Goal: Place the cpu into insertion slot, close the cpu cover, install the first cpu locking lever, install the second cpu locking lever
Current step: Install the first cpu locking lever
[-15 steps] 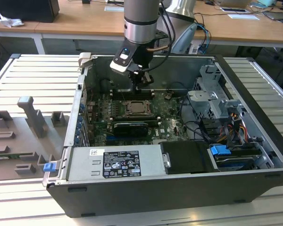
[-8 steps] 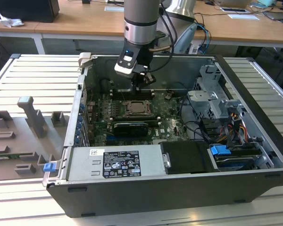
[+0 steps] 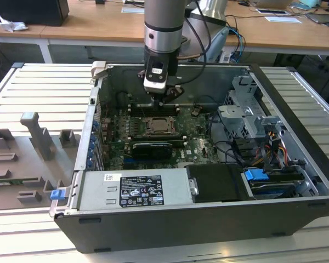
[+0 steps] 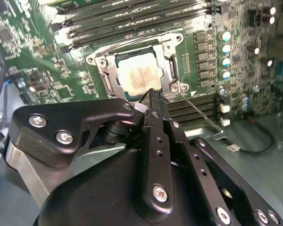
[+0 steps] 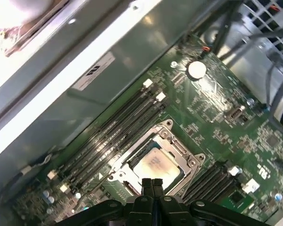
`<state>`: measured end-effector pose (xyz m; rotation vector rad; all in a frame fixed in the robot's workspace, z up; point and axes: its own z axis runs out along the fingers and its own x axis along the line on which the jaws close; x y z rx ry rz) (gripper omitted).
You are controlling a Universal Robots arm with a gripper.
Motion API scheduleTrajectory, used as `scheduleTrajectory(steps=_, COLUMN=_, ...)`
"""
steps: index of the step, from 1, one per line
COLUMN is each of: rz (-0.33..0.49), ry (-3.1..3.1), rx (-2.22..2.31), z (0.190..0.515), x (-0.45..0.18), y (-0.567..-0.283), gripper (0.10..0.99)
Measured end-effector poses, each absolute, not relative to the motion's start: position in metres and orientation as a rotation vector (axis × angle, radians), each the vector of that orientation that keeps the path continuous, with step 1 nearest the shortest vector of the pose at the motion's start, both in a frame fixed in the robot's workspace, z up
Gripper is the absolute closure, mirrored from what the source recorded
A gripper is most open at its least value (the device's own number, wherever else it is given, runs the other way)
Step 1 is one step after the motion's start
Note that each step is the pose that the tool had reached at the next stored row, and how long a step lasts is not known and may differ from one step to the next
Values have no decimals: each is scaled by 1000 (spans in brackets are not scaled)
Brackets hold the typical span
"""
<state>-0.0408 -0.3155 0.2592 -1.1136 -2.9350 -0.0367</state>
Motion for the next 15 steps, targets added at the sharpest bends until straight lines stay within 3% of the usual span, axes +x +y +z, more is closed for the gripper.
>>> scheduleTrajectory(steps=15, rz=-35, ry=-3094, rx=-502, z=258, x=-41, y=-316, gripper=980)
